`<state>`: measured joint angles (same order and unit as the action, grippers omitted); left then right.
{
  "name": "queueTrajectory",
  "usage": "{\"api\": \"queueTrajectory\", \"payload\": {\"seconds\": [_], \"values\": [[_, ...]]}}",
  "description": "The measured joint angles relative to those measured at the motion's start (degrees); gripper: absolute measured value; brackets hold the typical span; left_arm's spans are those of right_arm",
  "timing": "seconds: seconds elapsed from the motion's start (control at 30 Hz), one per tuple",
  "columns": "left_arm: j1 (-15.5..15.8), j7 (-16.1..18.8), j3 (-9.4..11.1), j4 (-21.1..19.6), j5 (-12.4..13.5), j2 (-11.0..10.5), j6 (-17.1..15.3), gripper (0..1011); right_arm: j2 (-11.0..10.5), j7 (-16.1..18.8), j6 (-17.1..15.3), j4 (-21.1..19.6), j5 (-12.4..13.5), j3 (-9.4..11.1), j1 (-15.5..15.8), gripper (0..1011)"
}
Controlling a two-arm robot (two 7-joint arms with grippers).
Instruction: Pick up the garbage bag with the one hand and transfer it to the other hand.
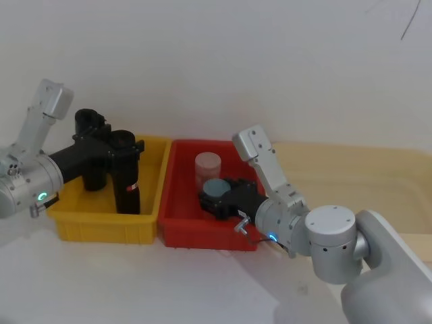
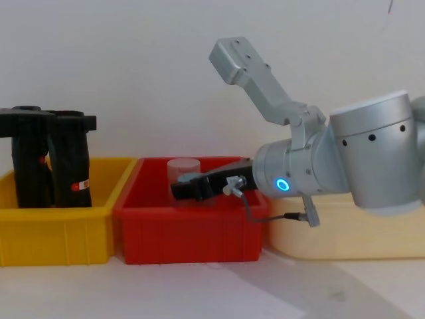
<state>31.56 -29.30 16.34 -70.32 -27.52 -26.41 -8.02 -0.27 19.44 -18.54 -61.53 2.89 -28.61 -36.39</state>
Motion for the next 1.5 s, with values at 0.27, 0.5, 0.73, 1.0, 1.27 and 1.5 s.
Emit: {"api": "queueTrajectory", "payload": {"seconds": [0.27, 0.5, 0.73, 1.0, 1.27, 1.5], "values": [[0.0, 0.0, 0.4, -0.4, 0.1, -0.4, -0.2, 1002, 0.0, 0.0, 0.0, 0.0, 0.0, 0.0, 0.0, 676], [-0.1, 0.0, 0.8, -0.8, 0.2, -0.7, -0.6, 1002, 0.0, 0.0, 0.0, 0.0, 0.0, 0.0, 0.0, 676], [-0.1, 0.0, 1.0, -1.0, 0.3, -0.9, -0.8, 926, 0.0, 0.0, 0.0, 0.0, 0.0, 0.0, 0.0, 676], [-0.1, 0.0, 1.1, -1.1, 0.4, -1.0, -0.9, 727, 0.0, 0.0, 0.0, 0.0, 0.0, 0.0, 0.0, 676], [-0.1, 0.0, 1.2, -1.2, 0.4, -1.1, -0.9, 565, 0.0, 0.0, 0.0, 0.0, 0.0, 0.0, 0.0, 676], [-0.1, 0.0, 1.2, -1.2, 0.4, -1.1, -0.9, 554, 0.0, 0.0, 0.0, 0.0, 0.0, 0.0, 0.0, 676]]}}
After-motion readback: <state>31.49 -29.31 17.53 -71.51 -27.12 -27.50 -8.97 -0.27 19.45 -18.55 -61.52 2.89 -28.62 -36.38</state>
